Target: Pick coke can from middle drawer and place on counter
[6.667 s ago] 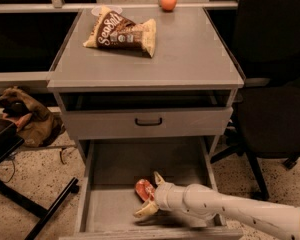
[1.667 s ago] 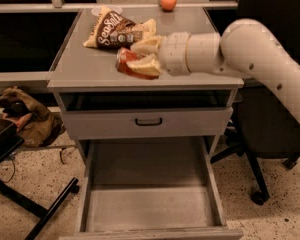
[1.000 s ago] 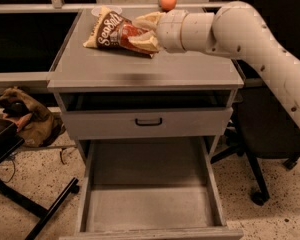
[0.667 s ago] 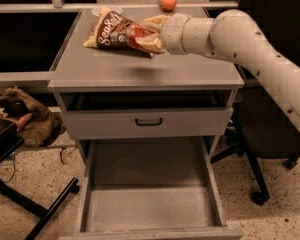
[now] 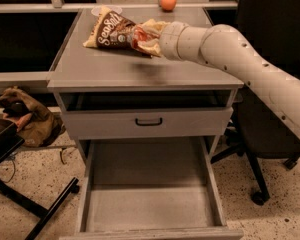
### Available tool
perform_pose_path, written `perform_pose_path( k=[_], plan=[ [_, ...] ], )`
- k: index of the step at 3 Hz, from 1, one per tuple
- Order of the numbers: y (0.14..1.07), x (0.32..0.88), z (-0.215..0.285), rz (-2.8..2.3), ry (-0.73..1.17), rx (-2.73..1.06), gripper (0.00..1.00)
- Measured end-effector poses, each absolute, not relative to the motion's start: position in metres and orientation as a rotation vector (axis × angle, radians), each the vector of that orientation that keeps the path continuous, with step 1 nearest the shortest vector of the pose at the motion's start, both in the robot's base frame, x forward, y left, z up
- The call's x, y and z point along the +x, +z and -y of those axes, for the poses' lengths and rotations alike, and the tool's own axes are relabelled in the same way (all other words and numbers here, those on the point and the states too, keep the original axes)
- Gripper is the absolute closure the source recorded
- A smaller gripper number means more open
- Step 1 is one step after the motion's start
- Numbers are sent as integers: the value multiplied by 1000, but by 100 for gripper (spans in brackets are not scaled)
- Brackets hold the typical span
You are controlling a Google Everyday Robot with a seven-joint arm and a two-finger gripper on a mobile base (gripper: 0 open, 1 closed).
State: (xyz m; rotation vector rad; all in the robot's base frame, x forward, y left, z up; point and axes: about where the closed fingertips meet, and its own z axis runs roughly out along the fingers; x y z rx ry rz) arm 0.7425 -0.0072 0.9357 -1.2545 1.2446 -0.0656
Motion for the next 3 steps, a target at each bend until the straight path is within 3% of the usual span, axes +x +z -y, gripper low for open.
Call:
perform_pose_path(
  k=[3],
  plan=[
    [917, 707, 2, -1297, 23, -1261, 100]
  ],
)
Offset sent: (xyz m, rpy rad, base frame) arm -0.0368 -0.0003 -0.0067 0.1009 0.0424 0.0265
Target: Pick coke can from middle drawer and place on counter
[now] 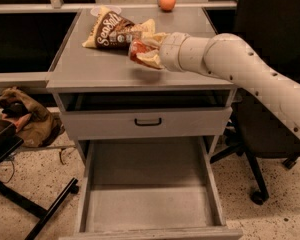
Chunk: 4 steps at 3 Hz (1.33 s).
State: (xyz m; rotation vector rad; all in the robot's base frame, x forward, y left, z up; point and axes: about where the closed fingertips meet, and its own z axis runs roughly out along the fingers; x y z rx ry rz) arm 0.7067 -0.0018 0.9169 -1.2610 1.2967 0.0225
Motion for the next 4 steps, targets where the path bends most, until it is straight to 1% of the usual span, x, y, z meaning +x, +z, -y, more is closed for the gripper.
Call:
perform_pose_path(
  k=[2, 4],
  plan=[
    [886, 692, 7, -1396, 75, -1305, 100],
    [875, 691, 7, -1427, 92, -1320, 100]
  ],
)
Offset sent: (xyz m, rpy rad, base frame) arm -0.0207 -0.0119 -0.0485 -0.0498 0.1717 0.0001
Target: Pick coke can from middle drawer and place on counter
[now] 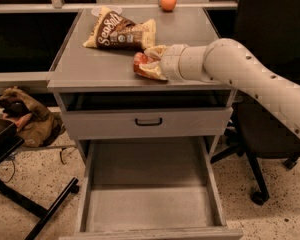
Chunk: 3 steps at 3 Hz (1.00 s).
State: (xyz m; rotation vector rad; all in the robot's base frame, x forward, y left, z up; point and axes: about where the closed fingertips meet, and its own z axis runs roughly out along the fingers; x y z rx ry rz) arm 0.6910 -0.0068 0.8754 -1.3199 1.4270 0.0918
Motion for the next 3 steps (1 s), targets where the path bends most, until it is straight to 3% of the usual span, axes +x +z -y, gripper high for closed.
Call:
perform_pose_path(
  k=[1, 3],
  plan=[
    [875, 691, 7, -1427, 92, -1320, 82],
    [875, 691, 7, -1427, 92, -1320, 35]
  ],
)
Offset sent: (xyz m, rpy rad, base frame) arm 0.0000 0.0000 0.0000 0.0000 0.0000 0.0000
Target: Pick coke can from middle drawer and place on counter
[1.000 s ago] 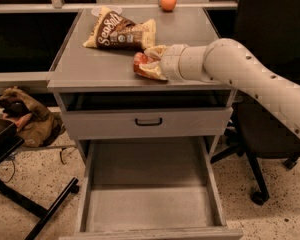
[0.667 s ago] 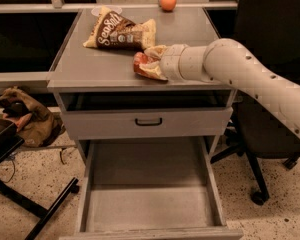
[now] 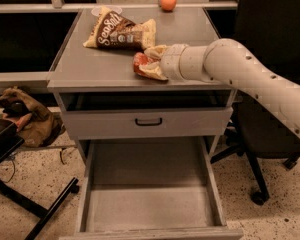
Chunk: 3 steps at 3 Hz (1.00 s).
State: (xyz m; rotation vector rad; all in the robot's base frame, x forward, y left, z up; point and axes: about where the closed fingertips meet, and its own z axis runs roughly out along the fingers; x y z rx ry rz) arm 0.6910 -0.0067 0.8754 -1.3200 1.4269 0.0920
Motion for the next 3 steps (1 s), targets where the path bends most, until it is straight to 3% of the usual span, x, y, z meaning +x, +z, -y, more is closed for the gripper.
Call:
perform_pose_path(
  k=[1, 2, 3],
  plan=[
    [875, 691, 7, -1427, 92, -1320, 12],
    [875, 691, 7, -1427, 92, -1320, 0],
    [875, 691, 7, -1427, 92, -1320, 0]
  ],
)
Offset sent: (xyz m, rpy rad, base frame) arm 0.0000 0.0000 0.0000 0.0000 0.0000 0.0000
